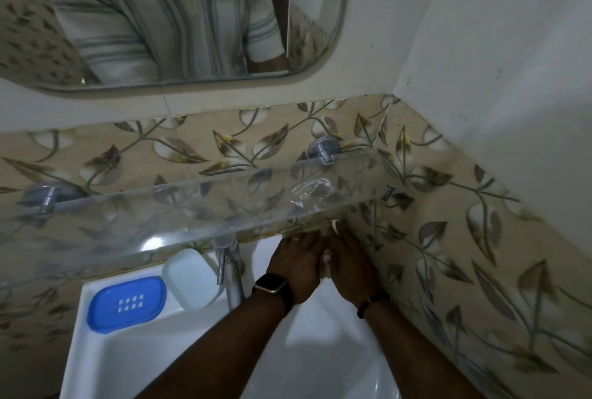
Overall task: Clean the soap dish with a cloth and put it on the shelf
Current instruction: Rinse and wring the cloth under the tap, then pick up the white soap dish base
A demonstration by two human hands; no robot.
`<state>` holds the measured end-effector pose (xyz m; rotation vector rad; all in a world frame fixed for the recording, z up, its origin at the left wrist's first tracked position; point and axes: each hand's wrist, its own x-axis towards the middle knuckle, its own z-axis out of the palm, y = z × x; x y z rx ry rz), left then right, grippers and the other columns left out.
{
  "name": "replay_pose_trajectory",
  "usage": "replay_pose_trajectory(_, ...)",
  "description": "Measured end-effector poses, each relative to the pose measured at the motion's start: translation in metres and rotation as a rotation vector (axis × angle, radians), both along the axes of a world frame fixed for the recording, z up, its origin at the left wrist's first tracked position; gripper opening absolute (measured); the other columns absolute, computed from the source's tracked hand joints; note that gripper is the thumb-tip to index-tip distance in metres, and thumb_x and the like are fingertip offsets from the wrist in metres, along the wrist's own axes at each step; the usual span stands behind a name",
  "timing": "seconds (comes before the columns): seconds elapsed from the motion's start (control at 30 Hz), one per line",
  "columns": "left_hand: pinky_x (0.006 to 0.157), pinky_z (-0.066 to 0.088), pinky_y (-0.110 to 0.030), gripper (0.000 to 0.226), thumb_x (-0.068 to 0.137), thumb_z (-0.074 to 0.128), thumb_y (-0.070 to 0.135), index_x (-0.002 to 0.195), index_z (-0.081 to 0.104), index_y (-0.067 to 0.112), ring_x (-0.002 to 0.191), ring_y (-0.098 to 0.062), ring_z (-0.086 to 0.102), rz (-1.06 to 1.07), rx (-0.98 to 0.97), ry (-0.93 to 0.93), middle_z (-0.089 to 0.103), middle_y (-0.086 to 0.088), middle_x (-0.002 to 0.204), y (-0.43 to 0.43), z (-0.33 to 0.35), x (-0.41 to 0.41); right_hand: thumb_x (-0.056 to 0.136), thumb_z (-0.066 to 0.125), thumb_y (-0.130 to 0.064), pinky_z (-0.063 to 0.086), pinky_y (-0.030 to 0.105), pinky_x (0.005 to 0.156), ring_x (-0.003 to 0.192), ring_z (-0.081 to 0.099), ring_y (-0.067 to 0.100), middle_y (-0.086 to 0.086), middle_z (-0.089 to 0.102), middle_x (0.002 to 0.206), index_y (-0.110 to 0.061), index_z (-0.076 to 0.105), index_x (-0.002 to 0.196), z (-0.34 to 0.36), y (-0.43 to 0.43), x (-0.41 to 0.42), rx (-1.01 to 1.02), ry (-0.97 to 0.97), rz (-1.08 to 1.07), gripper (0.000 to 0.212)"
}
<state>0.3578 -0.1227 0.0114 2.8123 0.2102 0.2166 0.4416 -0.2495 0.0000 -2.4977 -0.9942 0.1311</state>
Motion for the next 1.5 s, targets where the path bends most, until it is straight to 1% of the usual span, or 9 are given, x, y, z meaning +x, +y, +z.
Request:
replay_pose_trajectory(0.17, 0.108, 0.039, -0.041, 0.047, 0.099, 0.048, 0.030, 0.145, 0.051, 0.020, 0.133, -0.031, 0.051, -0.034, -0.007, -0.159, 0.055, -0.004, 0.148, -0.009, 0.019, -0.018, 0.104, 0.051, -0.014, 0.016, 0.033, 0.126, 0.150, 0.030, 0.029, 0.016, 0.035, 0.159, -0.003, 0.036, 0.152, 0.025, -0.013, -0.022, 0.059, -0.088, -0.015, 0.051)
replay_pose_trajectory(0.3, 0.111, 0.039, -0.041, 0.052, 0.094, 0.060, 0.021, 0.145, 0.049, 0.024, 0.137, -0.026, 0.046, -0.013, 0.001, -0.257, 0.053, -0.001, 0.150, -0.013, 0.037, -0.048, 0.098, 0.060, -0.005, 0.033, 0.043, 0.117, 0.138, 0.048, 0.039, 0.026, 0.049, 0.148, 0.006, 0.047, 0.143, 0.046, -0.014, -0.048, 0.168, -0.229, -0.006, 0.048)
replay_pose_trajectory(0.37, 0.113, 0.037, -0.042, 0.051, 0.097, 0.058, 0.022, 0.146, 0.048, 0.019, 0.139, -0.027, 0.044, -0.017, 0.016, -0.307, 0.053, -0.004, 0.150, -0.013, 0.045, -0.065, 0.103, 0.051, -0.011, 0.030, 0.041, 0.121, 0.143, 0.041, 0.036, 0.023, 0.043, 0.153, 0.003, 0.044, 0.146, 0.055, -0.013, -0.064, 0.198, -0.205, -0.007, 0.046)
replay_pose_trajectory(0.5, 0.115, 0.036, -0.045, 0.046, 0.103, 0.048, 0.027, 0.145, 0.050, 0.009, 0.142, -0.029, 0.043, 0.016, -0.002, -0.385, 0.053, -0.010, 0.150, -0.007, 0.055, -0.112, 0.101, 0.032, -0.020, 0.036, 0.055, 0.117, 0.141, 0.043, 0.040, 0.024, 0.048, 0.149, 0.008, 0.049, 0.141, 0.066, -0.002, -0.101, 0.231, -0.285, 0.088, 0.052)
replay_pose_trajectory(0.8, 0.114, 0.037, -0.041, 0.048, 0.102, 0.048, 0.031, 0.146, 0.050, 0.009, 0.144, -0.027, 0.042, 0.202, 0.102, -0.509, 0.050, -0.010, 0.153, 0.038, 0.063, -0.227, 0.103, 0.049, -0.021, 0.027, 0.048, 0.122, 0.151, 0.026, 0.029, 0.014, 0.033, 0.162, -0.008, 0.032, 0.155, 0.094, 0.059, -0.192, 0.287, -0.296, 0.284, 0.056)
replay_pose_trajectory(0.97, 0.110, 0.040, -0.042, 0.046, 0.103, 0.045, 0.033, 0.146, 0.050, 0.015, 0.140, -0.029, 0.046, 0.322, 0.109, -0.538, 0.054, -0.010, 0.150, 0.057, 0.058, -0.269, 0.104, 0.016, -0.052, 0.028, 0.047, 0.122, 0.151, 0.028, 0.028, 0.011, 0.033, 0.162, -0.011, 0.032, 0.155, 0.098, 0.083, -0.227, 0.280, -0.292, 0.388, 0.067)
replay_pose_trajectory(1.13, 0.109, 0.044, -0.048, 0.044, 0.101, 0.055, 0.026, 0.144, 0.053, 0.017, 0.138, -0.034, 0.049, 0.398, 0.109, -0.482, 0.054, -0.011, 0.149, 0.066, 0.043, -0.286, 0.104, 0.047, -0.038, 0.025, 0.044, 0.123, 0.152, 0.025, 0.025, 0.008, 0.028, 0.164, -0.016, 0.030, 0.157, 0.076, 0.097, -0.232, 0.203, -0.314, 0.430, 0.060)
replay_pose_trajectory(1.3, 0.113, 0.040, -0.050, 0.043, 0.100, 0.059, 0.028, 0.142, 0.056, 0.020, 0.141, -0.036, 0.045, 0.441, 0.104, -0.355, 0.052, -0.015, 0.151, 0.077, 0.024, -0.287, 0.101, 0.054, -0.041, 0.027, 0.038, 0.118, 0.149, 0.033, 0.027, 0.010, 0.036, 0.161, -0.014, 0.034, 0.154, 0.054, 0.110, -0.233, 0.104, -0.340, 0.415, 0.063)
replay_pose_trajectory(1.5, 0.103, 0.049, -0.055, 0.039, 0.091, 0.072, 0.015, 0.128, 0.067, 0.004, 0.130, -0.040, 0.057, 0.435, 0.069, -0.250, 0.063, -0.018, 0.138, 0.088, 0.000, -0.278, 0.092, 0.068, -0.032, 0.052, 0.042, 0.096, 0.116, 0.062, 0.033, 0.015, 0.069, 0.120, -0.005, 0.068, 0.113, 0.036, 0.120, -0.225, -0.089, -0.470, 0.452, 0.034)
